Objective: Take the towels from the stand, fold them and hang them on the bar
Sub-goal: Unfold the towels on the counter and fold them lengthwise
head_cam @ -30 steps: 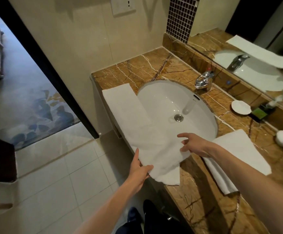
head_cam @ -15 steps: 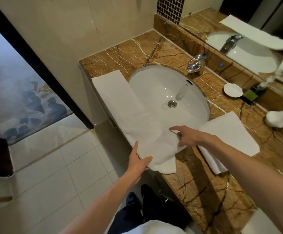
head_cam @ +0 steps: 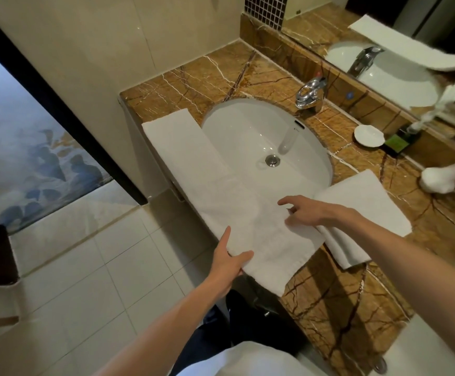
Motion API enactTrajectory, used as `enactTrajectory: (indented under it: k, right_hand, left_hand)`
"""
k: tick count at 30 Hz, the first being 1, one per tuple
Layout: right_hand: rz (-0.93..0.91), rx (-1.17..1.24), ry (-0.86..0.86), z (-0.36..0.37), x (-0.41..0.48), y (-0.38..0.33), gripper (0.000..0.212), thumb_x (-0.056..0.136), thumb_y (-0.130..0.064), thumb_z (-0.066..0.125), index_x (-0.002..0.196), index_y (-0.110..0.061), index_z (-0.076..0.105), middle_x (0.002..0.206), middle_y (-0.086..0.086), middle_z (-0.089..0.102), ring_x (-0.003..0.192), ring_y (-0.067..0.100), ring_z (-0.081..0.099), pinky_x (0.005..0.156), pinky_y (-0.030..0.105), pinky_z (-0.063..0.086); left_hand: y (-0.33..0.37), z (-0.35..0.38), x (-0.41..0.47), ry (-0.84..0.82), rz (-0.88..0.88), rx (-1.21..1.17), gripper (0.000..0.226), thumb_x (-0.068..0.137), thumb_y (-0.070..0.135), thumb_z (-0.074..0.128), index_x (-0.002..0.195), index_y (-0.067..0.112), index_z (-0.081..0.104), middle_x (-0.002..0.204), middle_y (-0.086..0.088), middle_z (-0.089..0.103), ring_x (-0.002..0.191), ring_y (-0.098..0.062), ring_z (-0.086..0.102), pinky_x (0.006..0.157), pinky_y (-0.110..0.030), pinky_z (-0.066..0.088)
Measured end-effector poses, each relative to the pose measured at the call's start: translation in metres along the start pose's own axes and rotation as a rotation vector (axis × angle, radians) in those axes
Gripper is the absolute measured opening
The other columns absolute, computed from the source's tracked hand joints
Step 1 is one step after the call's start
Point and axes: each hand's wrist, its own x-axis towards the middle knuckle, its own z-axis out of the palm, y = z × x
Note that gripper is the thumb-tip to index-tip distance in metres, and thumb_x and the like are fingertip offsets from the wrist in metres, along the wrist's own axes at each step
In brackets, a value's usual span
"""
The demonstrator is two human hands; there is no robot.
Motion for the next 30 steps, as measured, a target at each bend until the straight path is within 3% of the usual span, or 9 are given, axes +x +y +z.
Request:
enactTrajectory:
  k: [3, 5, 8, 12, 15, 18, 20, 23, 30]
  right_hand:
    - [-0.018, -0.183, -0.011, 0.003, -0.002, 0.002, 0.057, 0.087, -0.010, 0.059, 0.141, -0.015, 0.041, 0.141, 0.007, 0.045, 0.115, 0.019, 0.048, 0.090, 0.027, 0.038]
    - [-0.011, -0.300, -0.035, 0.008, -0.003, 0.005, 0.057, 0.088, -0.012, 0.055, 0.142, -0.017, 0.039, 0.142, 0.006, 0.044, 0.119, 0.022, 0.046, 0.092, 0.028, 0.037]
    - [0.006, -0.367, -0.017, 0.017, -0.003, 0.007, 0.053, 0.089, -0.011, 0.050, 0.141, -0.015, 0.039, 0.139, 0.007, 0.048, 0.120, 0.027, 0.049, 0.097, 0.034, 0.043]
    - [-0.052, -0.425, 0.134, 0.031, 0.002, 0.005, 0.032, 0.089, -0.016, 0.048, 0.121, -0.014, 0.049, 0.115, 0.011, 0.055, 0.104, 0.031, 0.056, 0.078, 0.034, 0.043]
    - [-0.179, -0.610, 0.296, 0.049, 0.007, 0.005, 0.040, 0.092, -0.028, 0.047, 0.129, -0.013, 0.043, 0.123, 0.014, 0.046, 0.113, 0.036, 0.050, 0.090, 0.042, 0.045]
    - [-0.295, -0.817, 0.214, 0.069, 0.014, 0.006, 0.065, 0.098, -0.048, 0.032, 0.152, -0.018, 0.013, 0.160, 0.011, 0.004, 0.146, 0.033, 0.009, 0.119, 0.045, 0.015]
    - [-0.307, -0.895, 0.194, 0.078, 0.019, 0.008, 0.067, 0.099, -0.055, 0.017, 0.153, -0.021, -0.003, 0.159, 0.009, -0.014, 0.147, 0.030, -0.009, 0.118, 0.044, -0.001]
    - [-0.274, -0.926, 0.188, 0.087, 0.024, 0.014, 0.067, 0.098, -0.056, 0.011, 0.152, -0.022, -0.013, 0.158, 0.010, -0.019, 0.146, 0.029, -0.015, 0.119, 0.045, -0.003]
    - [-0.283, -0.893, 0.198, 0.089, 0.024, 0.010, 0.067, 0.100, -0.053, 0.016, 0.152, -0.021, -0.010, 0.158, 0.013, -0.019, 0.146, 0.032, -0.015, 0.118, 0.046, -0.004]
  left_hand:
    - [-0.004, 0.003, -0.002, -0.026, 0.031, 0.105, 0.097, 0.077, 0.007, 0.076, 0.149, 0.035, 0.019, 0.138, 0.003, 0.046, 0.119, -0.020, 0.051, 0.076, -0.035, 0.059]
    - [-0.007, 0.005, -0.003, -0.030, 0.052, 0.180, 0.097, 0.078, 0.005, 0.073, 0.151, 0.032, 0.014, 0.139, 0.004, 0.042, 0.118, -0.018, 0.049, 0.069, -0.024, 0.057]
    - [-0.012, 0.007, -0.003, -0.032, 0.088, 0.299, 0.097, 0.080, 0.004, 0.071, 0.152, 0.027, 0.010, 0.146, 0.003, 0.036, 0.124, -0.015, 0.043, 0.081, -0.016, 0.050]
    - [-0.016, 0.010, -0.006, -0.025, 0.092, 0.425, 0.091, 0.084, 0.009, 0.067, 0.151, 0.032, 0.009, 0.148, -0.006, 0.025, 0.123, -0.014, 0.041, 0.101, -0.024, 0.040]
    - [-0.015, 0.011, -0.008, 0.058, 0.101, 0.528, 0.084, 0.089, 0.019, 0.059, 0.150, 0.040, 0.004, 0.155, -0.003, -0.006, 0.131, -0.014, 0.026, 0.108, -0.023, 0.027]
    - [-0.010, 0.008, 0.000, 0.172, 0.266, 0.928, 0.081, 0.092, 0.033, 0.049, 0.149, 0.039, -0.007, 0.155, -0.002, -0.028, 0.144, -0.022, -0.012, 0.118, -0.040, -0.003]
    - [-0.001, 0.004, 0.010, 0.187, 0.392, 1.294, 0.075, 0.095, 0.040, 0.038, 0.150, 0.029, -0.013, 0.153, -0.007, -0.031, 0.142, -0.027, -0.025, 0.115, -0.045, -0.016]
    - [0.012, 0.000, 0.029, 0.127, 0.424, 1.612, 0.066, 0.099, 0.046, 0.020, 0.149, 0.022, -0.016, 0.153, -0.007, -0.032, 0.141, -0.032, -0.028, 0.114, -0.051, -0.018]
    - [0.016, -0.009, 0.050, 0.016, 0.434, 1.741, 0.064, 0.100, 0.048, 0.014, 0.148, 0.021, -0.019, 0.154, -0.005, -0.029, 0.141, -0.030, -0.027, 0.113, -0.045, -0.020]
